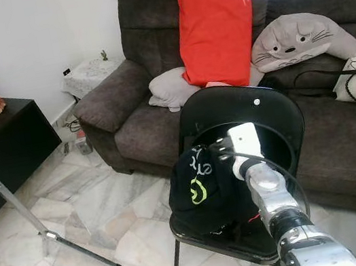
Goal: Hang hanger
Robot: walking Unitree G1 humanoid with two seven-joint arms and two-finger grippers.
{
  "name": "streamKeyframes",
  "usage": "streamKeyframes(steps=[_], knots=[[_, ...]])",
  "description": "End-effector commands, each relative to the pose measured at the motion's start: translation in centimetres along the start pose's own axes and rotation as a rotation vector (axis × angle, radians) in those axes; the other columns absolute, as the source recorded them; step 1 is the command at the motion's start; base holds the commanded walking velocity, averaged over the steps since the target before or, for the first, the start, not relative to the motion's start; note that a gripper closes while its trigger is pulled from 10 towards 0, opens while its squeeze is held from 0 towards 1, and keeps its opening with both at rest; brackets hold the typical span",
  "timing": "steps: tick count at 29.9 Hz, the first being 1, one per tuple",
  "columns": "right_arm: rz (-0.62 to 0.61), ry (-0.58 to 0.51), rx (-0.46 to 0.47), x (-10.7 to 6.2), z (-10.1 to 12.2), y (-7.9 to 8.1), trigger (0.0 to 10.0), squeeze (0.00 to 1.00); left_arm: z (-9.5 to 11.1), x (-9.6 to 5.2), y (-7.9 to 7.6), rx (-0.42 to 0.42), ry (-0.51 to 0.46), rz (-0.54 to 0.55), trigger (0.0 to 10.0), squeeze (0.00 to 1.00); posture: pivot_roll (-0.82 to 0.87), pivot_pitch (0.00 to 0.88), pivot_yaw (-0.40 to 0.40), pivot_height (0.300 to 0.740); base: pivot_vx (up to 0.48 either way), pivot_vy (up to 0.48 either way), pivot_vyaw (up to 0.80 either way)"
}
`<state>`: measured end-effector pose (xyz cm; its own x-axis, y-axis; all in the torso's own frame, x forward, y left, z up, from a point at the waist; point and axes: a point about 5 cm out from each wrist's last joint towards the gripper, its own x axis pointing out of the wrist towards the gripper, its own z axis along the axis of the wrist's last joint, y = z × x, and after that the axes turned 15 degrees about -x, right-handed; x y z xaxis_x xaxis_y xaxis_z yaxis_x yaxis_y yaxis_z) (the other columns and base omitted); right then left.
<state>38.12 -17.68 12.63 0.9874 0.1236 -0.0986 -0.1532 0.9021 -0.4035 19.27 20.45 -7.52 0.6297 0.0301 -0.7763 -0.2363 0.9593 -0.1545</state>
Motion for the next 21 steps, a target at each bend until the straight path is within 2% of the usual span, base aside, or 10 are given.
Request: streamKeyframes(steps=[1, 3, 5, 6, 15, 16, 18, 19, 20, 21], knots=[[-0.033, -0.070, -0.063, -0.1, 0.9, -0.5, 10.0, 0.82, -0.2, -0.1, 0.4, 0.010, 0.007, 0.011, 10.0, 0.00, -0.04, 0.000, 0.069, 0.740, 0.000, 0.000, 0.00], [-0.065, -0.102, -0.099, -0.4, 1.2, -1.1, 10.0, 0.84, -0.2, -0.1, 0.4, 0.011, 0.008, 0.010, 10.0, 0.00, -0.04, 0.000, 0.069, 0.740, 0.000, 0.000, 0.00], [-0.118, -0.154, -0.187, -1.2, 1.6, -2.1, 10.0, 0.35, -0.3, -0.1, 0.4, 0.011, 0.010, 0.009, 10.0, 0.00, -0.05, 0.000, 0.062, 0.740, 0.000, 0.000, 0.00], [-0.134, -0.171, -0.219, -1.5, 1.7, -2.5, 10.0, 0.00, -0.3, -0.1, 0.4, 0.011, 0.009, 0.009, 10.0, 0.00, -0.05, 0.000, 0.062, 0.740, 0.000, 0.000, 0.00], [-0.053, -0.250, -0.732, -7.3, 0.7, -1.7, 10.0, 0.00, -0.4, -0.2, 0.5, 0.018, 0.015, 0.008, 10.0, 0.00, -0.07, 0.000, 0.057, 0.740, 0.000, 0.000, 0.00], [0.023, -0.264, -0.880, -8.5, 0.4, -0.8, 10.0, 0.00, -0.4, -0.2, 0.6, 0.019, 0.016, 0.008, 10.0, 0.00, -0.07, 0.000, 0.058, 0.740, 0.000, 0.000, 0.00], [0.056, -0.267, -0.928, -8.9, 0.1, -0.5, 10.0, 0.00, -0.4, -0.2, 0.6, 0.019, 0.016, 0.008, 10.0, 0.00, -0.07, 0.000, 0.058, 0.740, 0.000, 0.000, 0.00], [0.076, -0.262, -0.956, -9.4, -0.1, -0.1, 10.0, 0.64, -0.4, -0.2, 0.6, 0.019, 0.016, 0.008, 10.0, 0.00, -0.08, 0.000, 0.057, 0.740, 0.000, 0.000, 0.00], [0.097, -0.256, -0.962, -9.9, -0.5, 0.3, 10.0, 1.00, -0.3, -0.2, 0.7, 0.020, 0.015, 0.008, 10.0, 0.00, -0.08, 0.000, 0.057, 0.740, 0.000, 0.000, 0.00], [0.125, -0.237, -0.974, -10.4, -1.1, 0.9, 10.0, 1.00, -0.3, -0.2, 0.7, 0.021, 0.015, 0.008, 10.0, 0.00, -0.08, 0.000, 0.057, 0.740, 0.000, 0.000, 0.00]])
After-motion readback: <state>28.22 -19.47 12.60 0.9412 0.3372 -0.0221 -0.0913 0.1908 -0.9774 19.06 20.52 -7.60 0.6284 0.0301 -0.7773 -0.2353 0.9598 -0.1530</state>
